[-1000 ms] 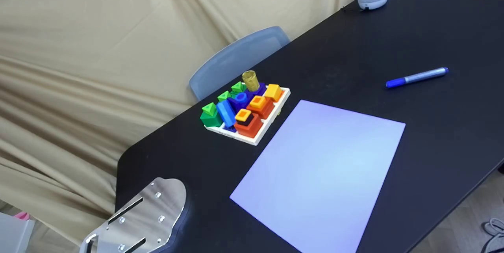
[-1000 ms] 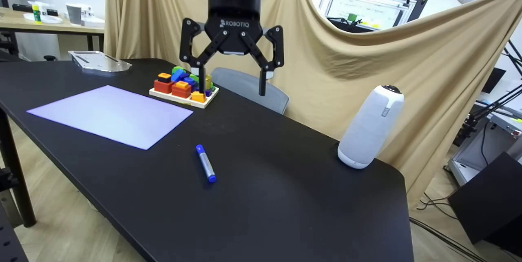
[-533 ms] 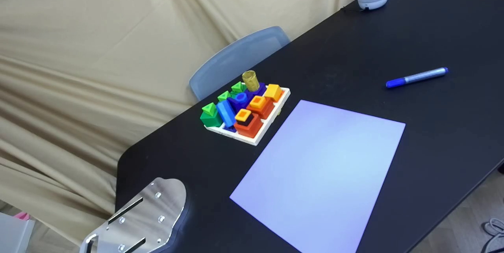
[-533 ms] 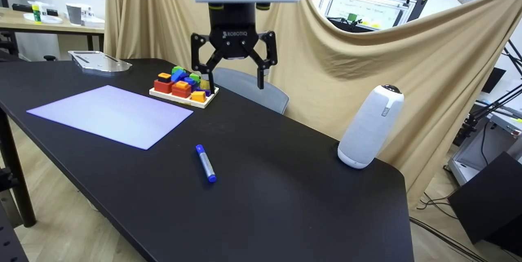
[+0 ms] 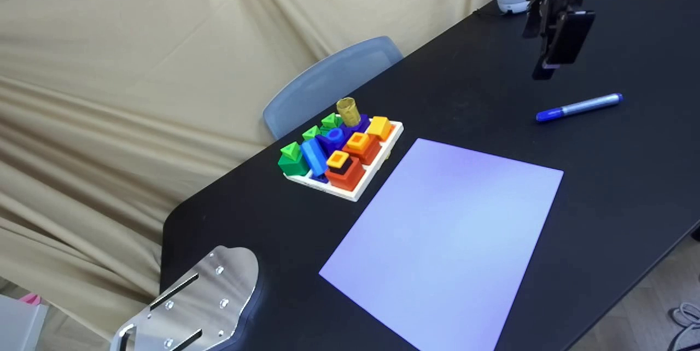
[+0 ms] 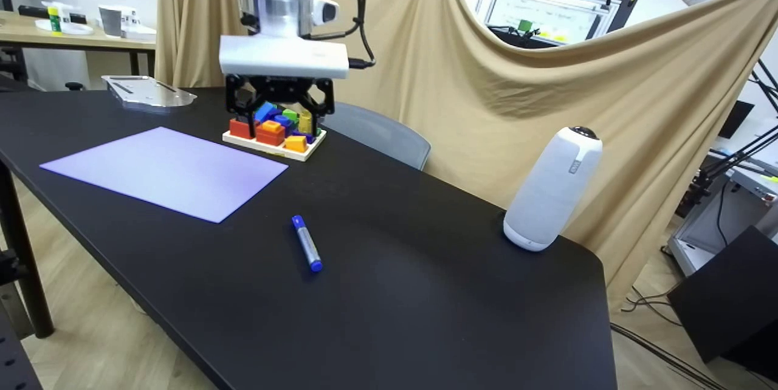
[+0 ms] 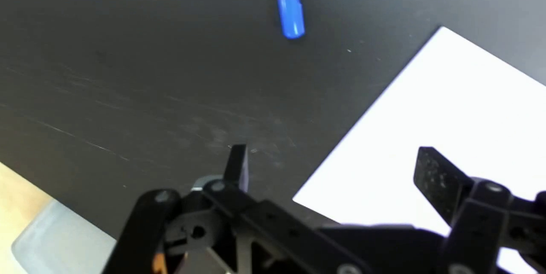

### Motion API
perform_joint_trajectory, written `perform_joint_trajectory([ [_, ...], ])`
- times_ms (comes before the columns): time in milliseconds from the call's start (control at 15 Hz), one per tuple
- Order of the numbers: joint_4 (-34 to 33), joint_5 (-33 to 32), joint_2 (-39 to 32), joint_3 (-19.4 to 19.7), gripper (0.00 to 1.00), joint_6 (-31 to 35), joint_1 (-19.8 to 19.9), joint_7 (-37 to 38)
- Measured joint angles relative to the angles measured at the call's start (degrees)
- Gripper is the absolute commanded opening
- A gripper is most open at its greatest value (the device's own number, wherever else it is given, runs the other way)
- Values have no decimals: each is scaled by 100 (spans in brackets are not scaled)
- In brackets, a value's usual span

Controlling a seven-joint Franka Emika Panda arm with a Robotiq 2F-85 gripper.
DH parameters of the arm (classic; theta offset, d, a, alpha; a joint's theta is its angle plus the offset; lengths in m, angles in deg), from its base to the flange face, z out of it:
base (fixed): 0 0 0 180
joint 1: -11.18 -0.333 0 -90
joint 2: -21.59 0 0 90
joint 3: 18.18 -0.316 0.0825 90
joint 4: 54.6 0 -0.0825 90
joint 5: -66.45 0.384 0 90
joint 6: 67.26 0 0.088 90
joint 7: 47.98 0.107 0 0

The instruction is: Put the marker on the white paper

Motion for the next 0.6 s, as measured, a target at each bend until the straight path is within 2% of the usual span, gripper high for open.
perform_joint_trajectory([
  [133,-17,414,254,-44,100,-336,-131,-281],
  [333,-8,441,407,-17,100,-452,-106,-347],
  [600,-9,439,253,22,100,-422,-79,-346],
])
